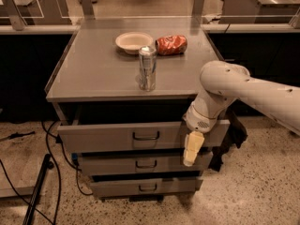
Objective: Open top drawer
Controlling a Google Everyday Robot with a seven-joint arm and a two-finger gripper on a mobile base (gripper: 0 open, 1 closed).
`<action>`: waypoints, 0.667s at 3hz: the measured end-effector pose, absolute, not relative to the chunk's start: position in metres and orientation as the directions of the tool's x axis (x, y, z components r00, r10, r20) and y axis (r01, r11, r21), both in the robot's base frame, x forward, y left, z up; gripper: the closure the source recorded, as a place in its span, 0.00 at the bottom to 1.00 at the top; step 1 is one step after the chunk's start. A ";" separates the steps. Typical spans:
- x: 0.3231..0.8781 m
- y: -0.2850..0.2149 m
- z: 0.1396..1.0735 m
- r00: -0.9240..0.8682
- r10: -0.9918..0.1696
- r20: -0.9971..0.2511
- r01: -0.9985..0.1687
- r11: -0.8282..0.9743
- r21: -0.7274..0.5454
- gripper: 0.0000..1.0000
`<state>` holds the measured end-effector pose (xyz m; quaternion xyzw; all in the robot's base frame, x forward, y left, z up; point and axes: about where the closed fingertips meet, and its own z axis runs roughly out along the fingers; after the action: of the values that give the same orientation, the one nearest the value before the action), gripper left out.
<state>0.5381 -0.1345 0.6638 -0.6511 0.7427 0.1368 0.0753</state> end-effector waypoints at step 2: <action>0.496 -0.148 0.674 -0.185 -0.941 -0.285 -0.973 0.134 0.189 0.00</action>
Offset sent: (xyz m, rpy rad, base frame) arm -0.0659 -0.0221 0.0190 0.0132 0.1356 -0.0338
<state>0.4961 -0.1476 0.6740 -0.6367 0.7513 0.1668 0.0480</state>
